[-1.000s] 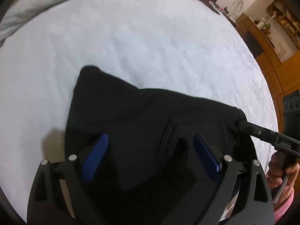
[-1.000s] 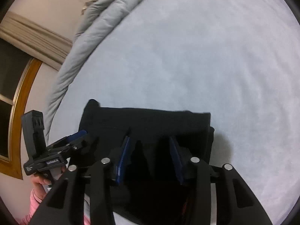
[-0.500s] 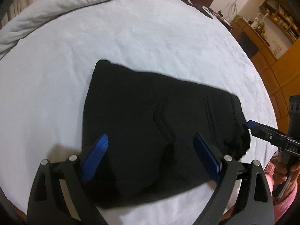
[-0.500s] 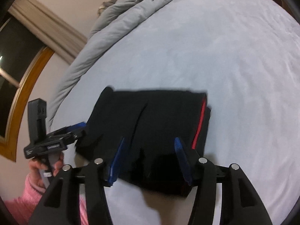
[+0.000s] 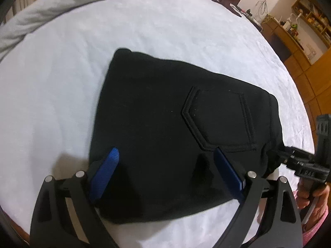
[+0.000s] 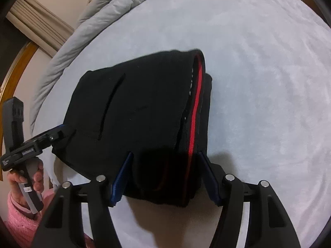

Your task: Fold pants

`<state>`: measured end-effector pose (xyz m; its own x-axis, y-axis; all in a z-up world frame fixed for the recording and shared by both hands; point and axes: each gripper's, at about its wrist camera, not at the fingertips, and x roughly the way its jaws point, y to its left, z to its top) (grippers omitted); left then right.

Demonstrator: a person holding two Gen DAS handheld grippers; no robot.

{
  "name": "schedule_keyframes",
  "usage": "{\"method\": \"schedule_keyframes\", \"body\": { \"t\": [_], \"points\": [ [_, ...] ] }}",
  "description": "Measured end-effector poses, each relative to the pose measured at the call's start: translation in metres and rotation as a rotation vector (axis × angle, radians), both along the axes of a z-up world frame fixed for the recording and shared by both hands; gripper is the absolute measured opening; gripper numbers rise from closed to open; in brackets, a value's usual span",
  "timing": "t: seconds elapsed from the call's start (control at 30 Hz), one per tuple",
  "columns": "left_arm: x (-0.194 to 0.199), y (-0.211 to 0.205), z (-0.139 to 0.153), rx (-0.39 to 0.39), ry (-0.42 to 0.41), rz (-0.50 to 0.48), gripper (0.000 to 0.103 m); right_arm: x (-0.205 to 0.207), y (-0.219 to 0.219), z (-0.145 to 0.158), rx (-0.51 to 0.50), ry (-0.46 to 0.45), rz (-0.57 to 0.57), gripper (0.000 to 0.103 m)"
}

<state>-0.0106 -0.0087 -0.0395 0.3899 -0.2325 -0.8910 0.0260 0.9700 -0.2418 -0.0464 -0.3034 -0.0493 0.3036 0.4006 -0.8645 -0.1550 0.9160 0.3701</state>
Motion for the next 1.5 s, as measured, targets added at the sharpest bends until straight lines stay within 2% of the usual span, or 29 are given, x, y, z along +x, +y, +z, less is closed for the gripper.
{"method": "schedule_keyframes", "body": {
  "t": [0.23,0.33,0.47,0.77,1.03,1.3,1.37,1.5],
  "points": [
    [-0.017,0.002,0.030,0.012,-0.072,-0.004,0.092,-0.002,-0.005,0.017,-0.008,-0.031,-0.026,0.065],
    [-0.021,-0.006,0.038,0.023,-0.099,-0.014,0.092,0.004,-0.008,0.011,-0.019,-0.012,-0.056,0.075],
    [-0.030,-0.010,0.045,0.038,-0.126,-0.028,0.092,0.012,-0.010,0.004,0.006,0.014,-0.065,0.080],
    [-0.028,-0.013,0.042,0.065,-0.130,-0.020,0.092,0.032,-0.003,-0.015,0.005,0.052,-0.049,0.084],
    [-0.019,0.000,0.027,0.105,-0.093,0.018,0.092,0.044,0.000,-0.038,0.078,0.093,-0.054,0.093],
    [-0.015,0.005,0.020,0.122,-0.074,0.030,0.094,0.040,0.008,-0.032,0.098,0.086,-0.018,0.094],
    [-0.012,0.008,0.016,0.108,-0.059,0.029,0.094,0.039,0.012,-0.031,0.073,0.080,-0.002,0.094],
    [0.003,0.043,-0.006,-0.068,0.048,0.076,0.094,0.040,0.008,-0.037,0.119,0.111,-0.005,0.094]
  ]
}}
